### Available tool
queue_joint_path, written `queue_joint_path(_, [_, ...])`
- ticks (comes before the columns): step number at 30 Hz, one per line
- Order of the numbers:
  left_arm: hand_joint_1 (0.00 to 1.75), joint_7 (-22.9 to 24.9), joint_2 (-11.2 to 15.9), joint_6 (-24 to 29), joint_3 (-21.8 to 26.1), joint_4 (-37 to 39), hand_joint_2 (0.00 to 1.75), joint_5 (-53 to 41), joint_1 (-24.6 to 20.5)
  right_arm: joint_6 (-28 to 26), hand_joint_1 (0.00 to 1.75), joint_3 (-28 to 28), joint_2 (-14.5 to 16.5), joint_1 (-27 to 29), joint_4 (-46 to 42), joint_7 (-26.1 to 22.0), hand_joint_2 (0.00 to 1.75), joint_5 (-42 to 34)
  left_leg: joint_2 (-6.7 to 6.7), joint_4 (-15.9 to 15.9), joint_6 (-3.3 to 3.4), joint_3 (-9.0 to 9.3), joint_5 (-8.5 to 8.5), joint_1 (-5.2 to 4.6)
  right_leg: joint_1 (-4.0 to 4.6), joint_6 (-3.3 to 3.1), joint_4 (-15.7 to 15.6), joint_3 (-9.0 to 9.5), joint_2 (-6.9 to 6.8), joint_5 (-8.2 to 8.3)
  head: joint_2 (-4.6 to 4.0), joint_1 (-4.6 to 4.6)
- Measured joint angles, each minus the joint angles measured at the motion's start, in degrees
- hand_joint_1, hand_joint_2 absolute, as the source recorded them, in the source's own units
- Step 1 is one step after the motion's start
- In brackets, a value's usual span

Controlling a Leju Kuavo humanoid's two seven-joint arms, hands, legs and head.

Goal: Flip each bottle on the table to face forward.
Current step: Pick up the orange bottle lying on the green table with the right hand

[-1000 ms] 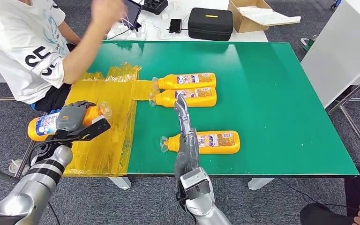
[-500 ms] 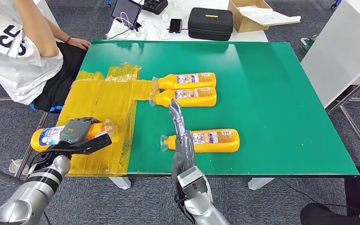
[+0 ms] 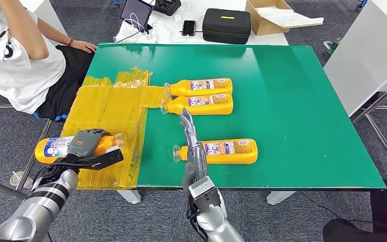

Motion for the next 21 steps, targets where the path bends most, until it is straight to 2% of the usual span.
queue_joint_path(1, [1.46, -0.40, -0.11, 0.08, -0.27, 0.01, 1.75, -0.29, 0.09, 0.13, 0.00, -0.04, 0.04, -0.02, 0.15, 0.00, 0.00, -0.02, 0.00, 0.00, 0.00, 0.00, 0.00, 0.00, 0.00, 0.00, 0.00, 0.00, 0.00, 0.00, 0.00, -0.01])
queue_joint_path(2, [1.13, -0.77, -0.24, 0.20, -0.59, 0.01, 1.75, -0.56, 0.22, 0.25, 0.00, -0.09, 0.09, -0.04, 0.31, 0.01, 0.00, -0.06, -0.01, 0.00, 0.00, 0.00, 0.00, 0.00, 0.00, 0.00, 0.00, 0.00, 0.00, 0.00, 0.00, -0.01])
queue_joint_path(4, [0.34, -1.24, -0.52, 0.50, -1.23, 0.01, 1.75, -1.06, 0.51, 0.41, 0.00, -0.21, 0.21, -0.09, 0.64, 0.04, 0.00, -0.14, -0.03, 0.00, 0.00, 0.00, 0.00, 0.00, 0.00, 0.00, 0.00, 0.01, -0.01, 0.00, -0.01, -0.02])
queue_joint_path(5, [0.11, -1.36, -0.70, 0.57, -1.54, 0.01, 1.75, -1.26, 0.61, 0.45, 0.00, -0.28, 0.26, -0.14, 0.81, 0.07, 0.00, -0.17, -0.05, 0.00, 0.00, 0.00, 0.00, 0.00, 0.00, 0.00, 0.00, 0.02, -0.01, -0.01, -0.01, -0.01])
queue_joint_path(6, [0.01, -1.51, -0.89, 0.46, -1.84, 0.01, 1.75, -1.39, 0.67, 0.50, 0.00, -0.34, 0.31, -0.19, 0.99, 0.09, 0.00, -0.18, -0.07, 0.00, 0.00, 0.01, 0.00, 0.00, 0.00, 0.00, 0.00, 0.04, -0.02, -0.01, -0.01, -0.01])
queue_joint_path(9, [0.00, -2.25, -1.51, -1.52, -2.69, 0.00, 1.75, -0.50, 0.68, 0.88, 0.00, -0.56, 0.46, -0.40, 1.70, 0.14, 0.00, -0.19, -0.10, 0.00, 0.00, 0.06, 0.00, -0.01, -0.01, 0.00, 0.00, 0.13, -0.04, -0.02, 0.01, -0.01])
queue_joint_path(13, [0.00, -3.05, -2.09, -7.74, -3.23, -0.47, 0.00, 4.68, 0.68, 1.51, 0.00, -0.99, 0.70, -0.68, 2.78, 0.32, 0.00, -0.27, -0.13, -0.01, 0.00, 0.20, -0.01, -0.02, -0.02, 0.00, -0.01, 0.29, -0.04, -0.03, 0.00, -0.01])
queue_joint_path(17, [0.00, -3.43, -2.20, -13.68, -4.80, -1.92, 0.00, 11.03, 1.09, 1.76, 0.00, -1.50, 0.92, -0.95, 3.78, 0.47, 0.00, -0.42, -0.27, -0.02, 0.00, 0.30, 0.01, -0.02, -0.02, 0.00, -0.01, 0.42, -0.07, -0.05, -0.01, 0.00])
queue_joint_path(21, [0.00, -3.53, -2.22, -17.47, -6.63, -3.69, 0.00, 17.30, 1.96, 2.00, 0.00, -1.82, 1.11, -1.20, 4.70, 0.65, 0.00, -0.63, -0.29, -0.04, -0.05, 0.40, 0.04, -0.01, -0.02, -0.03, -0.01, 0.49, -0.06, -0.02, -0.01, -0.01])
